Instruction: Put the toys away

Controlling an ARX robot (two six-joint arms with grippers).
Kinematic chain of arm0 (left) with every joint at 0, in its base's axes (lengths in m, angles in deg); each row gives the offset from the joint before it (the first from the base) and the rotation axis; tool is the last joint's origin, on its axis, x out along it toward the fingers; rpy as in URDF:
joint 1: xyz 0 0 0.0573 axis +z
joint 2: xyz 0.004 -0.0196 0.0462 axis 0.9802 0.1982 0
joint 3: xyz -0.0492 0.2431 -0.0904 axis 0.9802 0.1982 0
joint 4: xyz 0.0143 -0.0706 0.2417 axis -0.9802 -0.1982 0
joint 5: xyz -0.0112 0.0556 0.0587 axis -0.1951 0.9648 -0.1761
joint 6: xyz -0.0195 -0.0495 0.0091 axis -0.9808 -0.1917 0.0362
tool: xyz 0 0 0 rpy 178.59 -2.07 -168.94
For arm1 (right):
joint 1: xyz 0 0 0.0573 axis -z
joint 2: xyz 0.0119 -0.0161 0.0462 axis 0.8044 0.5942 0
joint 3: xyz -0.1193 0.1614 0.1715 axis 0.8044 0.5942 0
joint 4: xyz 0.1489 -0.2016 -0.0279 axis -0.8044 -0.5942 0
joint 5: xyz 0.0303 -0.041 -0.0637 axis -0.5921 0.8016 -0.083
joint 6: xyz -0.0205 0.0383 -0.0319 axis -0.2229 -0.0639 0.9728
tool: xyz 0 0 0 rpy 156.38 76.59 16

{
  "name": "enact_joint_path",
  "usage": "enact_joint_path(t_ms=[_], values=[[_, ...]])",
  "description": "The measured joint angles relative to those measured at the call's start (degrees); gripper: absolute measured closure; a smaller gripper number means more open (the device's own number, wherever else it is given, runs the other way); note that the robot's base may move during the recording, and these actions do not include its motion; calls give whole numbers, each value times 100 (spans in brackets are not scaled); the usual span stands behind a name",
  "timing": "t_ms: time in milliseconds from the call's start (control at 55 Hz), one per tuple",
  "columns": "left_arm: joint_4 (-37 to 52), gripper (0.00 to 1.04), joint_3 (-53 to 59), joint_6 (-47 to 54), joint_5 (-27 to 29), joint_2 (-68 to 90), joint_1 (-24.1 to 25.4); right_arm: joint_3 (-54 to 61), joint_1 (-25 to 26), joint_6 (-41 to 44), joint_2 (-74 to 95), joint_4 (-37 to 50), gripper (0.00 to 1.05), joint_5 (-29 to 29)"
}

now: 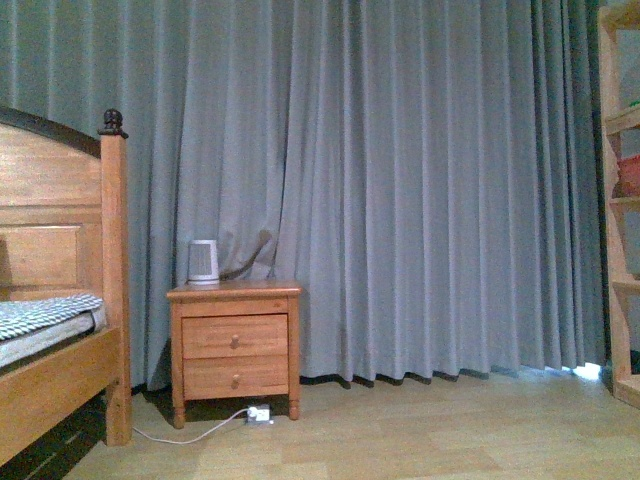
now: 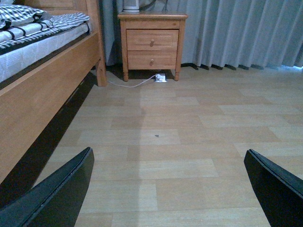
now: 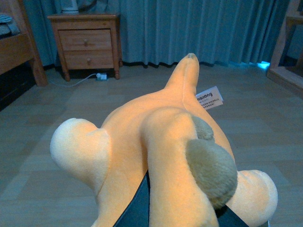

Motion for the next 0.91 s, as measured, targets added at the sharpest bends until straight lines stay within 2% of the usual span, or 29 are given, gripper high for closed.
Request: enact_joint_path(t_ms=[909], values=[[0, 6, 0, 0, 0, -7, 0, 0, 0, 0, 0, 0, 98, 11]])
